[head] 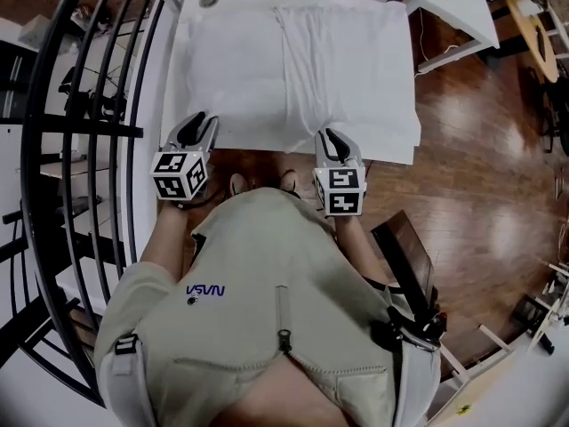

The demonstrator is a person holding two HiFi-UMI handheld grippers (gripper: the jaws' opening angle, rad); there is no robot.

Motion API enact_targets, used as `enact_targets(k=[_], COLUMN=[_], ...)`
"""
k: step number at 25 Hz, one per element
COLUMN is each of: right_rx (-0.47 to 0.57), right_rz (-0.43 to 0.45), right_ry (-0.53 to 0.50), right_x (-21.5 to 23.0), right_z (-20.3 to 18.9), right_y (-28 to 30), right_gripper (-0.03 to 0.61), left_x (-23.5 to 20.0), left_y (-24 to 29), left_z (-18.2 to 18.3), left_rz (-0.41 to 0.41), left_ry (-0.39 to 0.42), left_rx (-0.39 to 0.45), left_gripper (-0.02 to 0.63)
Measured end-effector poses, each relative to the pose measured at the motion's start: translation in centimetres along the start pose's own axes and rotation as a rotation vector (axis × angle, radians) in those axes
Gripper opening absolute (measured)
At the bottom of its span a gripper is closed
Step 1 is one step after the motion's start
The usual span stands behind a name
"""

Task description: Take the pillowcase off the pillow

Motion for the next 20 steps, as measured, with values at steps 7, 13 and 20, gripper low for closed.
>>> enact_targets(k=[7, 13, 20], right_rx=[0.161, 0.201, 0.215], right_rz=[0.096, 0.136, 0.133], right_ry=[-0.021, -0.032, -0.044], right_x=[0.9, 2.8, 2.1], right_z=[4.9, 6.2, 9.0], right_y=[-1.8, -1.4, 0.7], right_gripper=[0.064, 0.064, 0.064], left_x=[-0.5, -0.4, 0.6], left_y=[-0.8, -2.4, 0.3], left_z=[-1.7, -2.1, 4.1], left_rz=[0.121, 0.209, 0.123], left_ry=[-0.046, -0.062, 0.01], left_rx=[-0.061, -0.069, 0.05], left_gripper=[0.155, 0.161, 0.161])
Point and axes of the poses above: the fingertips, and each gripper's own axes: y forward along the fingers, x to its right, z out of its top, the point moved 2 cm from there along -y, backward along the fingers, and after that the axes turned 2 degrees about y, right-handed, at the moved point
